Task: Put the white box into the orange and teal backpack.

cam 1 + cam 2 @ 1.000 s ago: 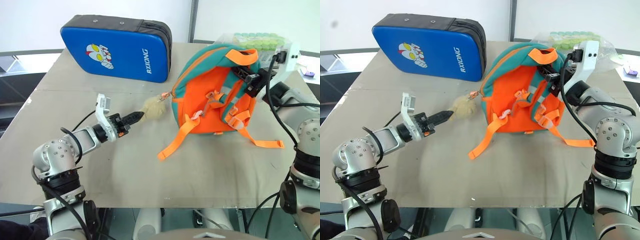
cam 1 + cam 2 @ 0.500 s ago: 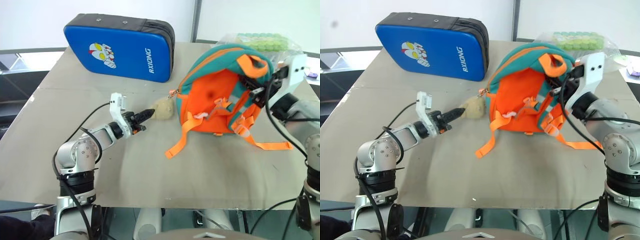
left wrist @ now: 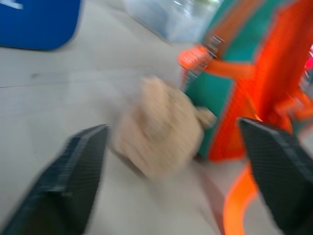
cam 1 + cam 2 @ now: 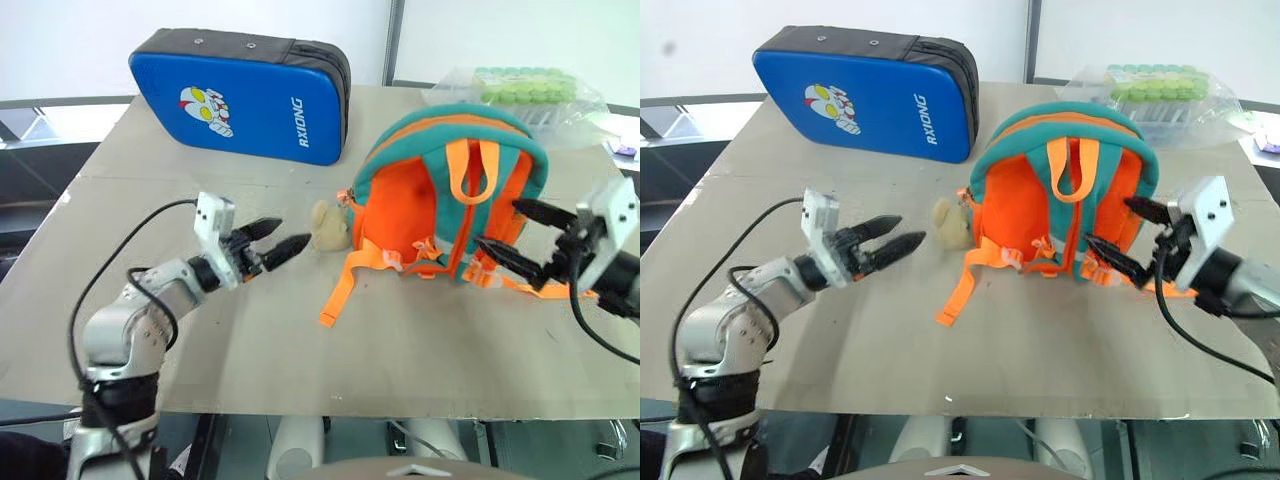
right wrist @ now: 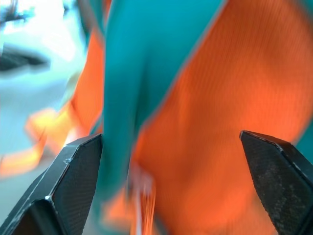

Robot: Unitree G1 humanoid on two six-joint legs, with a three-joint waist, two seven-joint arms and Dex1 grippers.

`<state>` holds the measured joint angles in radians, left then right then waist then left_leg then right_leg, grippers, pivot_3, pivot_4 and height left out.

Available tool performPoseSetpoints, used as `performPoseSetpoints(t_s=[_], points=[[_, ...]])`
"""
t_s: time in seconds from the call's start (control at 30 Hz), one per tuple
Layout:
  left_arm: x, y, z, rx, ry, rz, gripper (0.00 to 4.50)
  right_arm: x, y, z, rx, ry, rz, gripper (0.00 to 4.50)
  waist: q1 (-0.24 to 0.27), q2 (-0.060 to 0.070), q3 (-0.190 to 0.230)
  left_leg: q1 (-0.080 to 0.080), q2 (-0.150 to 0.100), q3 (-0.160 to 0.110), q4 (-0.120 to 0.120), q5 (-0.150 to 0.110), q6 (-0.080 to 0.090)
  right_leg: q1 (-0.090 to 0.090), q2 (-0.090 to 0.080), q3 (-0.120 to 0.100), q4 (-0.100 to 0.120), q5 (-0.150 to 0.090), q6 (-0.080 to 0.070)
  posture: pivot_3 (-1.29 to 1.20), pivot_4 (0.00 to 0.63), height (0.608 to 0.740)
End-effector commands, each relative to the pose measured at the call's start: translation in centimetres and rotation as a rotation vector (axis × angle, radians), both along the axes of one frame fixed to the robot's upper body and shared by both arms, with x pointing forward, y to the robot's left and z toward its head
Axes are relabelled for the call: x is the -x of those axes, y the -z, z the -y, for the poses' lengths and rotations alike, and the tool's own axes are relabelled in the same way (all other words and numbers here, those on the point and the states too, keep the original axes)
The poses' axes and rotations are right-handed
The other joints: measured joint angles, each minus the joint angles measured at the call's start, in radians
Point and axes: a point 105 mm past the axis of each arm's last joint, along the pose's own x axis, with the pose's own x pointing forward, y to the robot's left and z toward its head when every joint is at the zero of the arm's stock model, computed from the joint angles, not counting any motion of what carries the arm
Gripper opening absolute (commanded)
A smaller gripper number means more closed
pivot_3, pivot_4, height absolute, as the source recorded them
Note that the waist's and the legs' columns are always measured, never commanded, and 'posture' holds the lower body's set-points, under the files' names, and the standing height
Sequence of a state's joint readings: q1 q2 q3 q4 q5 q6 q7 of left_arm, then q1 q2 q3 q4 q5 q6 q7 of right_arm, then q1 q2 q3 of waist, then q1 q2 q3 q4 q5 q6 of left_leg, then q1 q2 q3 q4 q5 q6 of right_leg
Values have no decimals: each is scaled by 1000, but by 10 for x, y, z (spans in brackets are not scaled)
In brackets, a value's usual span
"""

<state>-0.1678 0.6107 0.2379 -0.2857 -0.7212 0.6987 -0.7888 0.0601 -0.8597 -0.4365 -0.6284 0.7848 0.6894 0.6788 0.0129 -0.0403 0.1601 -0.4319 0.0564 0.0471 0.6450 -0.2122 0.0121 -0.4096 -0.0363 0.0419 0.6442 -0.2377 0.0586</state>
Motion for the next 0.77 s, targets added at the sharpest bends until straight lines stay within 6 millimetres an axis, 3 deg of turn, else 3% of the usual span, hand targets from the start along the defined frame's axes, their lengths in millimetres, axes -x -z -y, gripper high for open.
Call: performPoseSetpoints(t_s=[0.03,0.3,0.53,0.77], points=[[21,-18,2,-30,64,107,4462,25,0,7,69,-73,12,4500,1,0,0,0,0,0,0,0,0,0,0,0,0,0,0,0,150,740],[52,10,-38,-157,-28,16,4462,51,42,52,158,30,-92,4500,-5,1,-2,3,1,1,1,0,0,1,0,0,0,-3,-4,0,150,740],[70,25,-64,-213,-92,-35,4462,73,59,96,208,133,-152,4500,1,3,-3,2,1,1,1,0,0,0,-1,0,-1,-3,-4,0,150,740],[69,28,-68,-211,-110,-28,4462,74,63,103,195,134,-157,4500,-2,6,-6,3,1,1,0,0,0,0,-1,0,-2,-3,-4,0,150,740]])
